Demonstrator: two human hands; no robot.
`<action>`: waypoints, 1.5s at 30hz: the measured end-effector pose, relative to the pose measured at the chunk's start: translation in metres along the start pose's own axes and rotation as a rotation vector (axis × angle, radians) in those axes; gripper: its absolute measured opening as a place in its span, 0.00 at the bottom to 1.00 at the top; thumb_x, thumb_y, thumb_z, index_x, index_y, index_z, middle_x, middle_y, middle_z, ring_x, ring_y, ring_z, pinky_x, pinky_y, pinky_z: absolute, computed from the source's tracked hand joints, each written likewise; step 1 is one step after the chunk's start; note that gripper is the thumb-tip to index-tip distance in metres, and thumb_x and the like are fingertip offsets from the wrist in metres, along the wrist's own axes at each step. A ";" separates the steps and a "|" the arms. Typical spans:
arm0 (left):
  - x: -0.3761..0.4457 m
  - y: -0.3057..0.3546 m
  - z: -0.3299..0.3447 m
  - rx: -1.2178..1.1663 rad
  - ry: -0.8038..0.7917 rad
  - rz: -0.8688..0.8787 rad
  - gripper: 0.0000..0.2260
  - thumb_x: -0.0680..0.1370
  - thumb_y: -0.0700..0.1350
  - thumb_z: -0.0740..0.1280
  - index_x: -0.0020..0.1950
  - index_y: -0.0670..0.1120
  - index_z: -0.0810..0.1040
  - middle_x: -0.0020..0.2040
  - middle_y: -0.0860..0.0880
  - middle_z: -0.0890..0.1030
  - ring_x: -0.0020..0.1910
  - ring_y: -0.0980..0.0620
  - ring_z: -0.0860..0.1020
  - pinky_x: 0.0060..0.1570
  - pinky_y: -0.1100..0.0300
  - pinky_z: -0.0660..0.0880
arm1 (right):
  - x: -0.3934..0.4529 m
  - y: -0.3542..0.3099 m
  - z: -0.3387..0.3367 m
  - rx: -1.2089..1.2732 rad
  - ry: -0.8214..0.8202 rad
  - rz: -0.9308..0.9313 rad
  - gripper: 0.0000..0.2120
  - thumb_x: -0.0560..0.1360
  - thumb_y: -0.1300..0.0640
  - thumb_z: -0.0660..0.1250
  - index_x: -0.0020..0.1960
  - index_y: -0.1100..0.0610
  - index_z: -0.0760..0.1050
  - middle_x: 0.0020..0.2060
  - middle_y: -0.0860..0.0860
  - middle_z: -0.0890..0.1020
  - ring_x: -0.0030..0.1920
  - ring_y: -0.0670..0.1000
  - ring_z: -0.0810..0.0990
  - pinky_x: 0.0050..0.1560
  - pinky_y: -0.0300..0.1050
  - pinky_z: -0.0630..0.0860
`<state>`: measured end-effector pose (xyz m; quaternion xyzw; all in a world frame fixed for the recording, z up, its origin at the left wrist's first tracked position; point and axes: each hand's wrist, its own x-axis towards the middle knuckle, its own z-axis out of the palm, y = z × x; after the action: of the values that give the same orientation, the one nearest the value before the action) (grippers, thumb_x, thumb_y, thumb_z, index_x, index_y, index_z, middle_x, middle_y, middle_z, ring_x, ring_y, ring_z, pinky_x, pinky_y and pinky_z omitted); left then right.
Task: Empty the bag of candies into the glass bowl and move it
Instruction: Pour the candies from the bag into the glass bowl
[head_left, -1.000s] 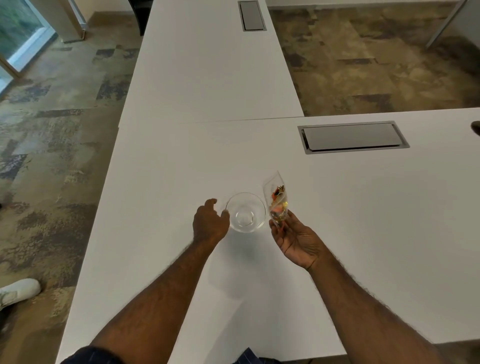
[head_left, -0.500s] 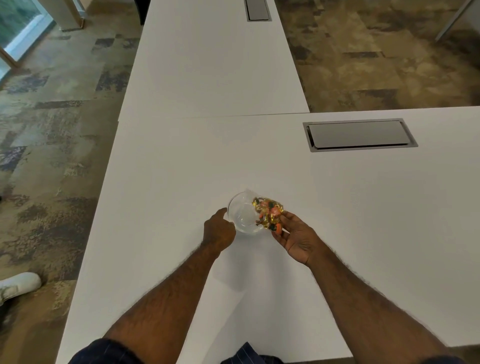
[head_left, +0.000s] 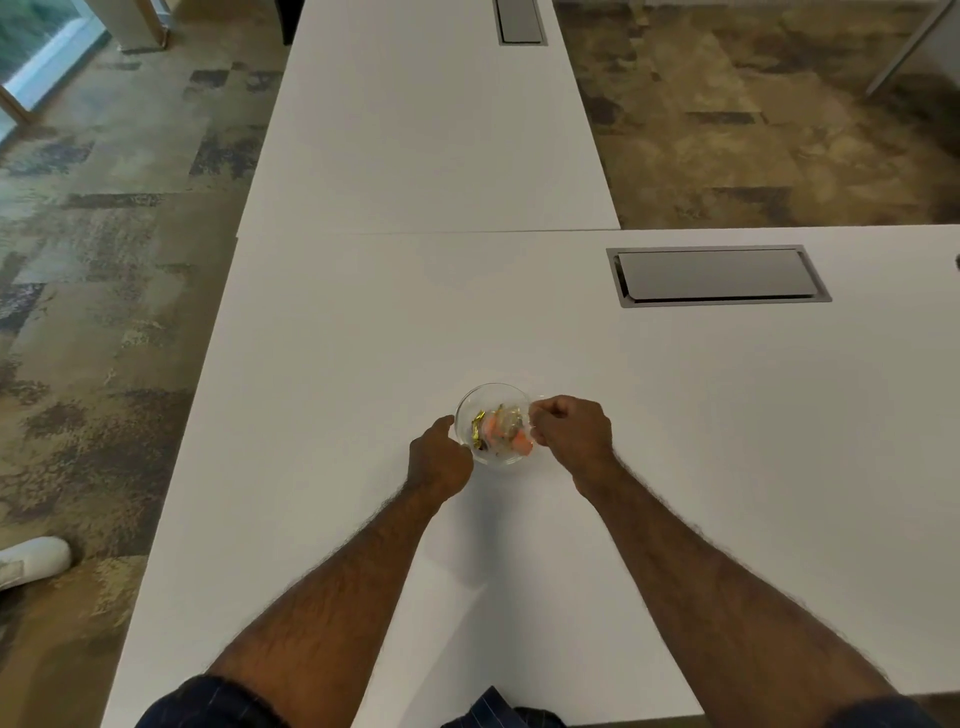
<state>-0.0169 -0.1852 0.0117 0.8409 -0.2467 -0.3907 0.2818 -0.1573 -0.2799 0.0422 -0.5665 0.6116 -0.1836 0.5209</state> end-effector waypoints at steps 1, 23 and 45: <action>0.000 0.000 0.000 -0.008 0.000 -0.002 0.23 0.75 0.39 0.63 0.70 0.47 0.70 0.49 0.44 0.83 0.45 0.51 0.76 0.45 0.62 0.72 | -0.002 -0.005 0.001 -0.052 -0.007 -0.032 0.06 0.72 0.58 0.68 0.42 0.54 0.84 0.36 0.51 0.86 0.43 0.55 0.86 0.52 0.52 0.82; -0.024 0.005 -0.004 -0.416 0.046 -0.128 0.09 0.77 0.42 0.58 0.51 0.43 0.78 0.51 0.41 0.82 0.39 0.45 0.81 0.44 0.52 0.82 | -0.046 -0.027 -0.017 0.497 -0.062 0.083 0.06 0.73 0.69 0.66 0.40 0.60 0.77 0.37 0.57 0.82 0.36 0.53 0.81 0.42 0.47 0.83; -0.059 -0.056 -0.033 -0.306 0.024 0.059 0.09 0.78 0.45 0.65 0.40 0.44 0.80 0.39 0.47 0.84 0.36 0.51 0.81 0.44 0.54 0.79 | -0.084 0.056 0.007 0.165 -0.428 0.177 0.18 0.74 0.50 0.72 0.61 0.54 0.76 0.55 0.51 0.83 0.55 0.49 0.80 0.52 0.40 0.74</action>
<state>-0.0138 -0.0983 0.0229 0.7852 -0.2057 -0.4052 0.4207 -0.1950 -0.1867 0.0301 -0.4921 0.5175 -0.0624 0.6972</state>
